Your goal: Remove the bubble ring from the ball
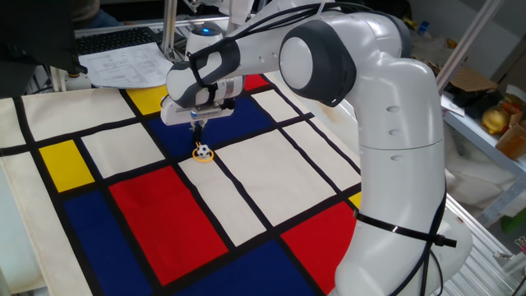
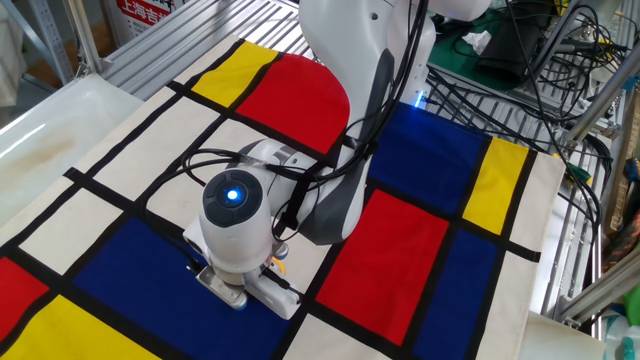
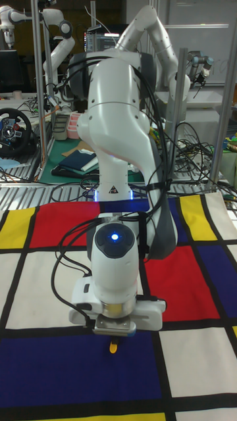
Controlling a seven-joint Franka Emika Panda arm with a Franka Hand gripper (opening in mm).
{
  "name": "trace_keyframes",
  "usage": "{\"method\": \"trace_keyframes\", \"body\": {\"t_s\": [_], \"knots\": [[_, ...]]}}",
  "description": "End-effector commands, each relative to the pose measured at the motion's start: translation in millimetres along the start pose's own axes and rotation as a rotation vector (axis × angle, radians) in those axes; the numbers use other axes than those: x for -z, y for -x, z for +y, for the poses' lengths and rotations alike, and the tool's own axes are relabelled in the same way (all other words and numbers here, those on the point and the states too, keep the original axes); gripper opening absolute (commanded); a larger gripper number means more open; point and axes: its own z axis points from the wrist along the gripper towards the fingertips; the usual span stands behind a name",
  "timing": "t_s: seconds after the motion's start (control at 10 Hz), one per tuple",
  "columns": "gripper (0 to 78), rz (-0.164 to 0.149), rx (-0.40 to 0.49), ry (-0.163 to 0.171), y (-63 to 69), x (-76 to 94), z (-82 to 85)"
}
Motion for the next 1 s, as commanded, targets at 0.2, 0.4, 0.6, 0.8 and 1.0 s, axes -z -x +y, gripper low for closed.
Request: {"method": "trace_keyframes", "body": {"t_s": [0.2,0.4,0.6,0.8,1.0], "knots": [[1.1,-0.002,0.005,-0.003,1.0,2.9,0.2],[1.1,-0.002,0.005,-0.003,1.0,2.9,0.2],[1.1,-0.002,0.005,-0.003,1.0,2.9,0.2],[1.1,0.009,-0.055,-0.004,1.9,6.8,-2.4],[1.1,0.010,-0.055,-0.002,2.0,6.8,-2.4]]}}
